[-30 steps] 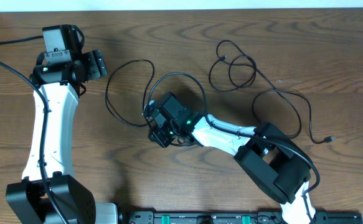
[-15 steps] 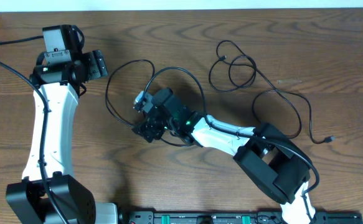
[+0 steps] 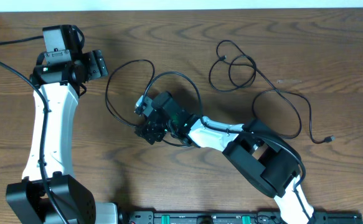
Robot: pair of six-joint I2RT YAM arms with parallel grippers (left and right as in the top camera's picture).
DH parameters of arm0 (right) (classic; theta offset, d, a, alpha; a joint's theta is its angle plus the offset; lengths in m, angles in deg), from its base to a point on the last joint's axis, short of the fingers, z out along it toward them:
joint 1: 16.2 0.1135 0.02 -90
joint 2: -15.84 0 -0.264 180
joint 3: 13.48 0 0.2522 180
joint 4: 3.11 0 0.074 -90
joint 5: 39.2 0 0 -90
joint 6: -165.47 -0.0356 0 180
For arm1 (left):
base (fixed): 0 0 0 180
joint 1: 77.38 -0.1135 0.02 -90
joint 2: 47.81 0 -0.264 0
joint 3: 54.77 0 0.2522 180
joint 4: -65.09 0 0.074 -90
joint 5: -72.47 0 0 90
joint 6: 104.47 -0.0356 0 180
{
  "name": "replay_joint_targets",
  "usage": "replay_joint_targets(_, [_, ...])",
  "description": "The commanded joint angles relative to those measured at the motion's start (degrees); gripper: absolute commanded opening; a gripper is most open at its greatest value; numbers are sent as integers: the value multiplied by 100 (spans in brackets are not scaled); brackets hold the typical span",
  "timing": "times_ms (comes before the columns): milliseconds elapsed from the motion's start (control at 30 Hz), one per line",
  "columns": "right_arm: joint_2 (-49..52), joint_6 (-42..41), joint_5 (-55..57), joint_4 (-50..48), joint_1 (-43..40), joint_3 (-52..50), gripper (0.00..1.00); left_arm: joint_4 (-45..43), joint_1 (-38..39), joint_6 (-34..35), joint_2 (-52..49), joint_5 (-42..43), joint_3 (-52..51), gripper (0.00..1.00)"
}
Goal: Untangle cables
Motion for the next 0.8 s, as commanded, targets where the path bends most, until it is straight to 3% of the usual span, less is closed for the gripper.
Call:
replay_joint_targets(0, [83,46,-42,131,120,-17,73,17,-15,28,83,-13,-85,89])
replay_joint_targets(167, [83,708,-37,743,164,-17,34,17,-15,31,83,-11,-87,89])
replay_joint_targets(333, [83,855,-20,997,181,-17,3,22,-15,33,83,-11,-87,89])
replay_joint_targets(767, [-129,671,782,1075,17,4,1,22,-15,31,83,-11,-90,89])
